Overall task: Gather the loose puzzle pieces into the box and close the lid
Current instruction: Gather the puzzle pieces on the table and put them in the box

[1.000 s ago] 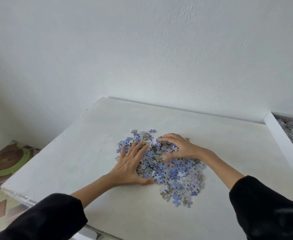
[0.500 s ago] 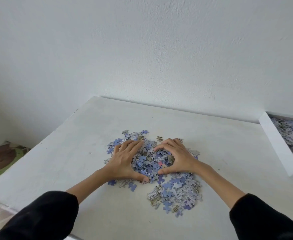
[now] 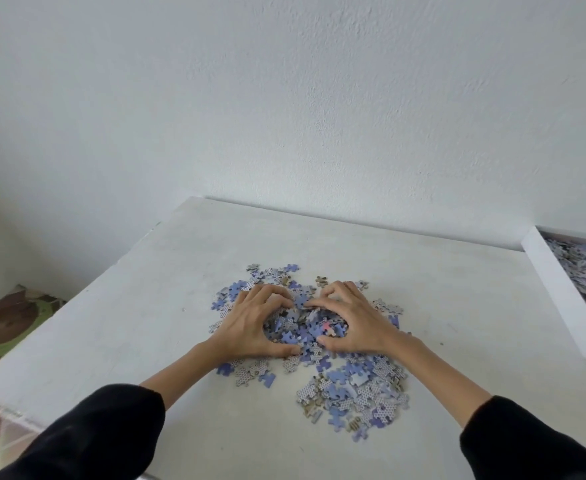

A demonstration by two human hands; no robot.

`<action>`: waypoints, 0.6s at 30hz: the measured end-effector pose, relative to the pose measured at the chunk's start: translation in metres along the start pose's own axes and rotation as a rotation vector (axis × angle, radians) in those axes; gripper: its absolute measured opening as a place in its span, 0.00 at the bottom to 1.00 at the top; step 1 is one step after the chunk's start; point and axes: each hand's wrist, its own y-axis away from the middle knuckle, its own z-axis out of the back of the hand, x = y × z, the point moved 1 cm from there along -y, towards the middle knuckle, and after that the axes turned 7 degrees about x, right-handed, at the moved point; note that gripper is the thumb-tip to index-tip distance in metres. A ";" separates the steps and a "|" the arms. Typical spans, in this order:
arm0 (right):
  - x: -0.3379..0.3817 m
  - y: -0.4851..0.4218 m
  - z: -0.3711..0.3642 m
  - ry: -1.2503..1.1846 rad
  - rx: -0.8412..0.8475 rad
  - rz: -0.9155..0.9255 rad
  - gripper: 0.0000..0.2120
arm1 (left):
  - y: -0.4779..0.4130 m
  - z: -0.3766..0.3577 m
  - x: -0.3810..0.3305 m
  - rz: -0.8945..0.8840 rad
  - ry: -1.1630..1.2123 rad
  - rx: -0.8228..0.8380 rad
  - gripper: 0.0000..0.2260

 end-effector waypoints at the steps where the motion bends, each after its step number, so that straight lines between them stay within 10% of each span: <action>1: 0.001 0.000 0.003 -0.079 0.032 -0.009 0.41 | 0.001 0.001 0.000 -0.009 0.001 0.029 0.38; 10: 0.003 0.008 -0.003 0.060 0.184 -0.017 0.55 | 0.010 0.000 0.014 -0.046 -0.053 0.133 0.53; 18: 0.009 0.003 -0.004 -0.066 0.039 0.006 0.43 | 0.004 0.004 0.009 -0.107 -0.026 -0.005 0.28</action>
